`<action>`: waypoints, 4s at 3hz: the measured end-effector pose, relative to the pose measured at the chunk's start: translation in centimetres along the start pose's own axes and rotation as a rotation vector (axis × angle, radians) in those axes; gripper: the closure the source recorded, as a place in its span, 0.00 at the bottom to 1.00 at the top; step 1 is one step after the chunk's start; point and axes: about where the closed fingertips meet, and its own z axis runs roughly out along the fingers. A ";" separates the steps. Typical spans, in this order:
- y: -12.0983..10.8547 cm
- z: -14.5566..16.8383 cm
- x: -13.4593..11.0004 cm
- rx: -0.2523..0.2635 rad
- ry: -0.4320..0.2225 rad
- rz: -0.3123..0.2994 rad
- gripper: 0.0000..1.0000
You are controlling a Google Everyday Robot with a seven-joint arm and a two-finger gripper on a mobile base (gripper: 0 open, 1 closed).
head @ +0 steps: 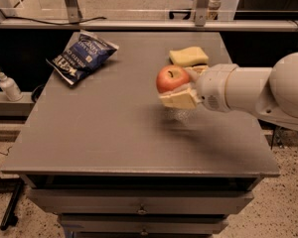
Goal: Move apple near sponge
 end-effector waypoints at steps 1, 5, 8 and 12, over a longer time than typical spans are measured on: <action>-4.9 0.0 1.3 0.099 0.045 0.007 1.00; -16.0 3.5 7.0 0.283 0.159 0.096 0.82; -16.7 4.5 7.3 0.273 0.152 0.107 0.11; -15.3 -1.8 2.3 0.251 0.057 0.074 0.00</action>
Offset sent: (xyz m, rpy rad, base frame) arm 0.1273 -0.1136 -0.0420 -0.0864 0.0431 -0.3243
